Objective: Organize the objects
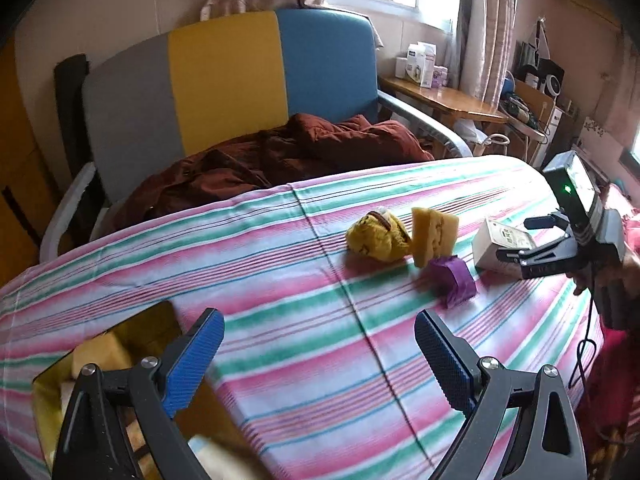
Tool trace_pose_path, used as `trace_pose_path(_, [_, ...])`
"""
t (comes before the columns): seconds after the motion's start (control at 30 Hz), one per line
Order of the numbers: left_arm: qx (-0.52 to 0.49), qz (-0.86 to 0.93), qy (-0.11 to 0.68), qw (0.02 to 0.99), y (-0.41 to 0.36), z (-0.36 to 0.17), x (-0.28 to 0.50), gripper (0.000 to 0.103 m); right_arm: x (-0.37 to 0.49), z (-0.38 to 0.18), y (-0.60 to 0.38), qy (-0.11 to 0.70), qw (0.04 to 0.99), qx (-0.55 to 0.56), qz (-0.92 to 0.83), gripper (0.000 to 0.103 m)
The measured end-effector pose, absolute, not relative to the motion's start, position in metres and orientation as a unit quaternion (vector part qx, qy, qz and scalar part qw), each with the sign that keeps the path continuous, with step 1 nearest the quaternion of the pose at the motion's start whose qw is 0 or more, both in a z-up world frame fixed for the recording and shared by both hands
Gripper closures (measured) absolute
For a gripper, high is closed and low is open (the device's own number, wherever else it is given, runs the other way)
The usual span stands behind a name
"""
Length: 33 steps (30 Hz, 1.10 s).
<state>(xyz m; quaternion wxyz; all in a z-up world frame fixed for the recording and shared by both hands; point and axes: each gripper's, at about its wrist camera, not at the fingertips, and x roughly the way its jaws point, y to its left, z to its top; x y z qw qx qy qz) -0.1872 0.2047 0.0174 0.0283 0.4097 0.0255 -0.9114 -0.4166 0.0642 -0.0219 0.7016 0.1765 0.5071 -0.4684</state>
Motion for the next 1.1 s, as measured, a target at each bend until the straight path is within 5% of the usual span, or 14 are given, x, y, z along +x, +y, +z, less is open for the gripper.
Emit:
trace_pose_path(0.5, [0.47, -0.872, 0.133, 0.023, 0.203, -0.032, -0.285, 0.013, -0.424, -0.024, 0.062, 0.469, 0.724, 0.18, -0.472, 0.033])
trace_pose_path(0.8, [0.476, -0.873, 0.068, -0.08, 0.27, -0.043, -0.291, 0.025, -0.424, -0.028, 0.061, 0.482, 0.719, 0.17, -0.471, 0.033])
trace_pose_path(1.1, [0.506, -0.853, 0.084, -0.098, 0.319, -0.069, -0.306, 0.026, -0.424, -0.03, 0.058, 0.488, 0.716, 0.171, -0.468, 0.034])
